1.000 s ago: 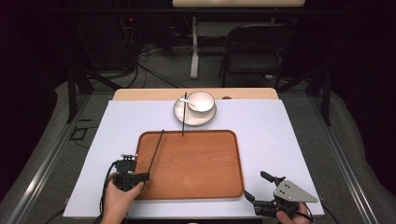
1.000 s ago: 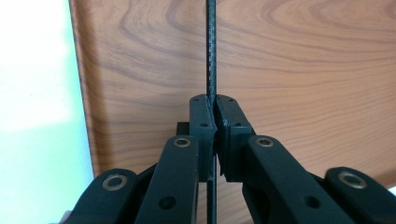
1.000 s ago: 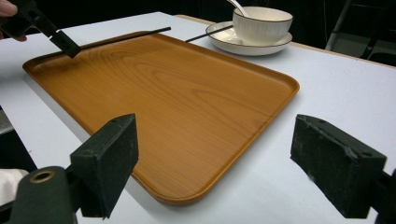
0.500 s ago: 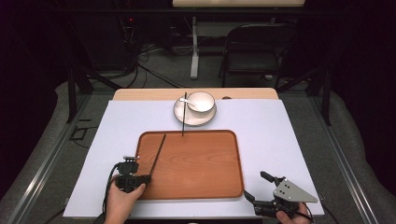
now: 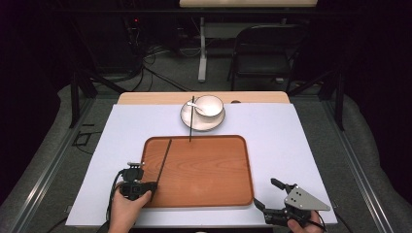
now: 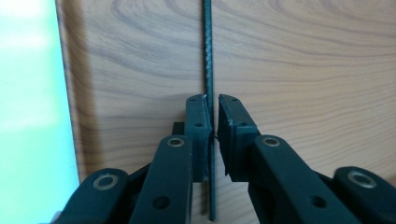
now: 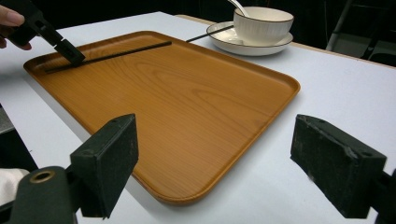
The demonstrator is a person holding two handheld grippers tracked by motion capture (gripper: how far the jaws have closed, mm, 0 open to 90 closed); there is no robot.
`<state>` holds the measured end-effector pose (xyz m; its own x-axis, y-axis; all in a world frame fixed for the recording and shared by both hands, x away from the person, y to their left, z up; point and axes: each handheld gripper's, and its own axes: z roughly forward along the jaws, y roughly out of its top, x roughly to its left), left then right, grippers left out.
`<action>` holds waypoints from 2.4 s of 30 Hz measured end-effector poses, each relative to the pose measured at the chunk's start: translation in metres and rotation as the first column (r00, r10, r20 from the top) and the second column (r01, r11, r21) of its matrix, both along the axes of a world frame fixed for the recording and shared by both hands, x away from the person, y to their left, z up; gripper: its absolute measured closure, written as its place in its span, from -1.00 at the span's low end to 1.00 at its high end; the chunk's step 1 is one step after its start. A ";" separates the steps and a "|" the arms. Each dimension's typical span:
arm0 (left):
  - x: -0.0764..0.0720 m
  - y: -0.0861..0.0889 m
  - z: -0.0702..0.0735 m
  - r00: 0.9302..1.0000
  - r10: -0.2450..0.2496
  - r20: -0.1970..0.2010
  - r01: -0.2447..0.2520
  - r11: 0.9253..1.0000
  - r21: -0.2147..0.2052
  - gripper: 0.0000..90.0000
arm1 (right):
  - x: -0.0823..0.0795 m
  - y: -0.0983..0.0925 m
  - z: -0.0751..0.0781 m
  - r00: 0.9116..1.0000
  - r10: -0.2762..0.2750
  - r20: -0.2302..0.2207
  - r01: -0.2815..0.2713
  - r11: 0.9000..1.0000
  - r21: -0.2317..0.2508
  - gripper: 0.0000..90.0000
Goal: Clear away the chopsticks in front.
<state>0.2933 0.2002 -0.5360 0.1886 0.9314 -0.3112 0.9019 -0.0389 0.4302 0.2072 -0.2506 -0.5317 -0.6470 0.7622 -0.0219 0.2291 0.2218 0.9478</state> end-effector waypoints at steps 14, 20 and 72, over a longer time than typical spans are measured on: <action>0.002 0.006 0.010 0.998 -0.012 0.055 0.015 0.999 -0.041 0.41 | 0.000 0.000 0.000 1.000 0.000 0.000 0.000 1.000 0.000 -0.68; 0.012 0.007 0.021 0.989 -0.022 0.145 0.026 0.999 -0.025 0.08 | 0.000 0.000 0.000 1.000 -0.001 0.000 0.001 1.000 0.001 -0.68; 0.181 -0.081 0.051 0.980 -0.065 0.190 0.070 0.997 -0.017 0.13 | 0.000 -0.001 0.000 1.000 0.001 -0.003 -0.001 1.000 0.005 -0.68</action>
